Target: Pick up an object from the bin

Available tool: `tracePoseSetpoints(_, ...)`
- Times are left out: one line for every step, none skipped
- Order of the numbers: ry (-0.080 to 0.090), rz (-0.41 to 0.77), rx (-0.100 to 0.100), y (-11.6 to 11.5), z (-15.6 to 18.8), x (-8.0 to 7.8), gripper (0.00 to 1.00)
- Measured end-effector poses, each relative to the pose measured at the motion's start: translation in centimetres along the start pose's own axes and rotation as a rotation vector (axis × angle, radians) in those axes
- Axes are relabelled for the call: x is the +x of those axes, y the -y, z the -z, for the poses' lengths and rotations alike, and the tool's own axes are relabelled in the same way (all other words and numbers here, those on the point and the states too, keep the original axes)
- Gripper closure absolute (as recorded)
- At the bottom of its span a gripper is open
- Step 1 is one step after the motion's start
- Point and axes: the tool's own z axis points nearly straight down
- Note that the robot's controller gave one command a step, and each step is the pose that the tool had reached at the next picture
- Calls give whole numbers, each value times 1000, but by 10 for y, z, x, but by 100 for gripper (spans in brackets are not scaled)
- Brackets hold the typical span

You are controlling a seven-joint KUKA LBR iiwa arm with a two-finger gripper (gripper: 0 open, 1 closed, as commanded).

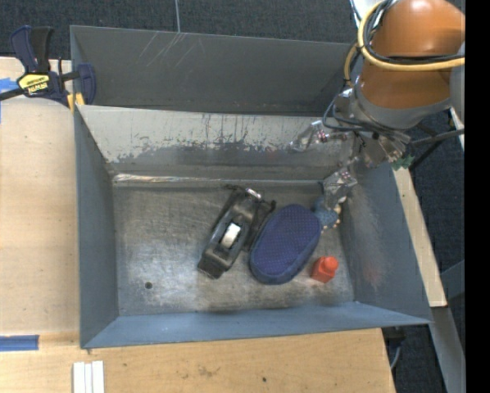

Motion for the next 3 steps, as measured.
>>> tracePoseSetpoints(-3,-163,0,-15,-146,-5,0)
tracePoseSetpoints(6,-162,1,-15,-141,-8,100)
tracePoseSetpoints(4,77,5,35,-85,-2,100)
